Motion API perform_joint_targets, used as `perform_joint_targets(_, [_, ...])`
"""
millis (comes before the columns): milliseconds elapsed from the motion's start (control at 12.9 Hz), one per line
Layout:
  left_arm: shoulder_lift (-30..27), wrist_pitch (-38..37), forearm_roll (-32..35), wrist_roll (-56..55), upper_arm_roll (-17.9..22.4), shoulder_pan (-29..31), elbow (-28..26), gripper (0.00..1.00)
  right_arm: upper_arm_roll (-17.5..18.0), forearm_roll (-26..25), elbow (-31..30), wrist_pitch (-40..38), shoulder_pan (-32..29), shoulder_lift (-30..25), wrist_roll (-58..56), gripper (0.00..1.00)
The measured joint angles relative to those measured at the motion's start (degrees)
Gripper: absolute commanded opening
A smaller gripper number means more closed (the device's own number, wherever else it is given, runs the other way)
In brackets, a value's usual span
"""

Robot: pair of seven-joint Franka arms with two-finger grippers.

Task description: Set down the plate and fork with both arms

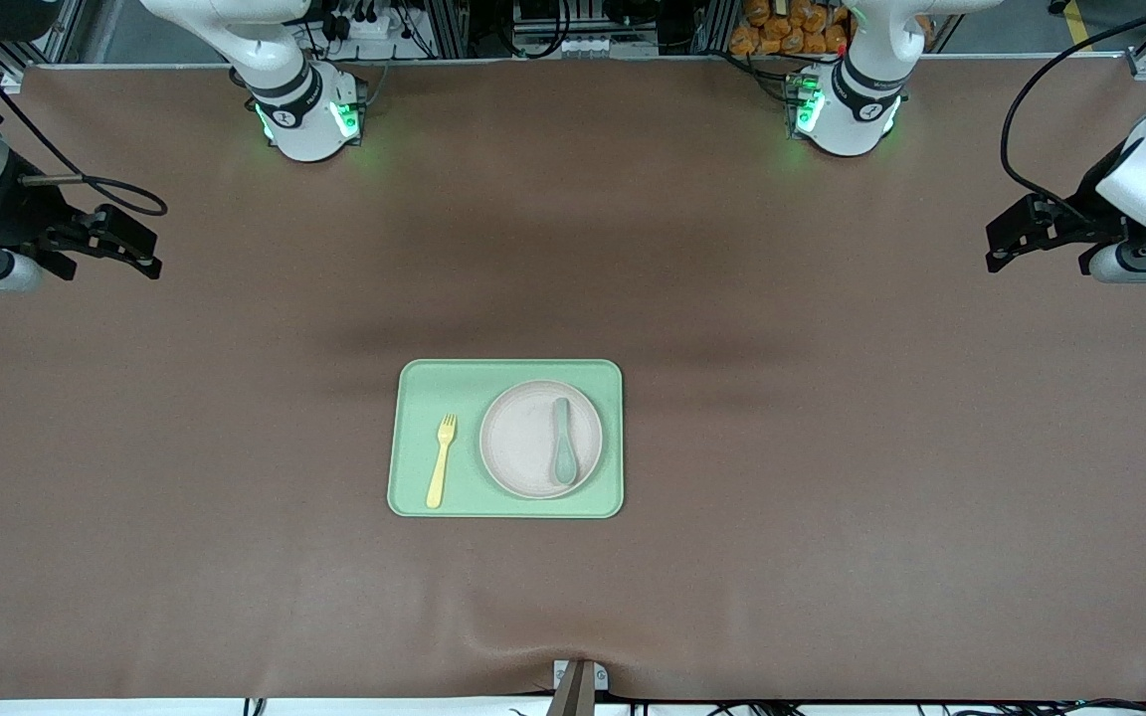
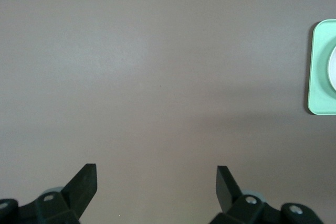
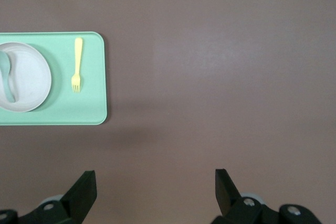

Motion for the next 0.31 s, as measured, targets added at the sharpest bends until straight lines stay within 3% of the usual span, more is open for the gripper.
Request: perform_joint_targets(311, [0.0,0.0,0.0,0.0,0.0,0.2,0.1,1.0,-0.5,-0.1,2.6,0.6,-0.2,2.0,0.0,1.0])
